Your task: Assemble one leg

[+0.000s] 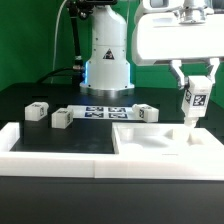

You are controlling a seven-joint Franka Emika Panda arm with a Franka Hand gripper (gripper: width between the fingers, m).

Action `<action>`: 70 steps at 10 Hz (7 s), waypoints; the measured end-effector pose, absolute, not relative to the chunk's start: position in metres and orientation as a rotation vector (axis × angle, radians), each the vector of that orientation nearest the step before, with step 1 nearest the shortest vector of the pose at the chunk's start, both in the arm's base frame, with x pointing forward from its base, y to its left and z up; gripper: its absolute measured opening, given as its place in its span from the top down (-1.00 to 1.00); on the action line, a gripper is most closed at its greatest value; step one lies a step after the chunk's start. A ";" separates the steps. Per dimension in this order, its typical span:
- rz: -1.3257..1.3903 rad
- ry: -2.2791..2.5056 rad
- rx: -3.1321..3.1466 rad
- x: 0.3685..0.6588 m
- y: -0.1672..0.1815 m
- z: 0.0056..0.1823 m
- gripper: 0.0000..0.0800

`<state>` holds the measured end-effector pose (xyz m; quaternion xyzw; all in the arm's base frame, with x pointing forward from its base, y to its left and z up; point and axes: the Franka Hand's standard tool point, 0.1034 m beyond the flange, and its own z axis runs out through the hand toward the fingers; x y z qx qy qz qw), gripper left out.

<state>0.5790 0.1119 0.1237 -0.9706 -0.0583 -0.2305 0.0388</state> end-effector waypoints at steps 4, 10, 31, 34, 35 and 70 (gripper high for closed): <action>-0.709 -0.222 -2.982 0.578 0.111 0.112 0.27; -0.741 -0.274 -2.979 0.609 0.109 0.105 0.27; -0.889 -0.259 -2.942 0.600 0.121 0.080 -0.19; -0.887 -0.259 -2.943 0.600 0.121 0.080 -0.52; -0.887 -0.259 -2.943 0.600 0.121 0.080 -0.61; -0.067 0.915 -2.865 0.615 0.116 0.087 0.24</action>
Offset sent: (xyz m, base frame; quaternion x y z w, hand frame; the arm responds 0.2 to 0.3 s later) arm 0.0051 -0.0032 -0.0168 -0.0133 0.0278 -0.0619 0.9976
